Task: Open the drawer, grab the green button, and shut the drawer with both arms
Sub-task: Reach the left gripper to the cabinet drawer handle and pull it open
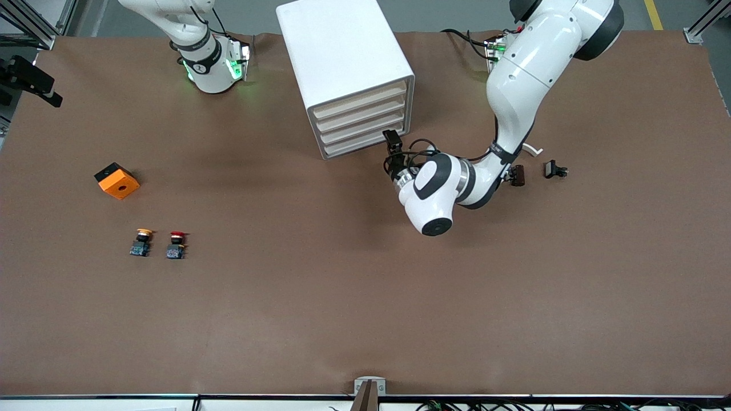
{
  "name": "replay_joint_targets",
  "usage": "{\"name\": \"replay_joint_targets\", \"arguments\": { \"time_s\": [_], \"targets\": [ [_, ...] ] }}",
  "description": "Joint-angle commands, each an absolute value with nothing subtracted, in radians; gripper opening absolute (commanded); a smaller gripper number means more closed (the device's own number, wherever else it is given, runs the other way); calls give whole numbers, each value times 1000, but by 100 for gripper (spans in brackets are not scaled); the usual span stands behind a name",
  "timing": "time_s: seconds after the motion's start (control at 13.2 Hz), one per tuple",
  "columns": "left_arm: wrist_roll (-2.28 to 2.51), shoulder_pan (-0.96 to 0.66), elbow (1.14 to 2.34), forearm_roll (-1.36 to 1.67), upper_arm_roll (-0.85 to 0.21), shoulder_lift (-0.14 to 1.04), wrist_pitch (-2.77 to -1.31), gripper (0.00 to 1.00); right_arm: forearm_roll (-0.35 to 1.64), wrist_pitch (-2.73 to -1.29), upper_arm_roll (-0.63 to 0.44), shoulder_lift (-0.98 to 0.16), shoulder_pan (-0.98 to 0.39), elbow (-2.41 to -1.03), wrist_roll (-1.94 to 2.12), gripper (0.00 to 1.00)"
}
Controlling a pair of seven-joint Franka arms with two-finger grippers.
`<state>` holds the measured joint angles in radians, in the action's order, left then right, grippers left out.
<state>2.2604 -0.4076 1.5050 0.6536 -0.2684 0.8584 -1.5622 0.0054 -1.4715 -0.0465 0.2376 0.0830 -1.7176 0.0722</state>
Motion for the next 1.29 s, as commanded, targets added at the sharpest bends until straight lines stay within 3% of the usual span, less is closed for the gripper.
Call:
{"name": "replay_joint_targets", "arguments": {
  "time_s": [0.0, 0.15, 0.38, 0.46, 0.68, 1.22],
  "targets": [
    [2281, -442, 1494, 686, -265, 899, -1557, 86, 14, -1465, -46, 226, 92, -1683, 71, 100],
    [2281, -475, 1496, 730, -261, 908, -1565, 75, 14, -1465, -48, 224, 95, -1678, 64, 100],
    [2284, -508, 1514, 733, -261, 905, -1563, 69, 6, -1463, -46, 193, 101, -1680, 63, 100],
    [2284, -517, 1517, 733, -259, 905, -1565, 59, 5, -1460, -46, 181, 101, -1680, 64, 100],
    [2283, -519, 1517, 732, -255, 908, -1566, 0, 15, -1457, -46, 11, 112, -1652, 78, 100],
    [2286, -505, 1502, 729, -192, 897, -1565, 0, -23, -1526, -48, -81, 166, -1621, 210, 100]
  ]
}}
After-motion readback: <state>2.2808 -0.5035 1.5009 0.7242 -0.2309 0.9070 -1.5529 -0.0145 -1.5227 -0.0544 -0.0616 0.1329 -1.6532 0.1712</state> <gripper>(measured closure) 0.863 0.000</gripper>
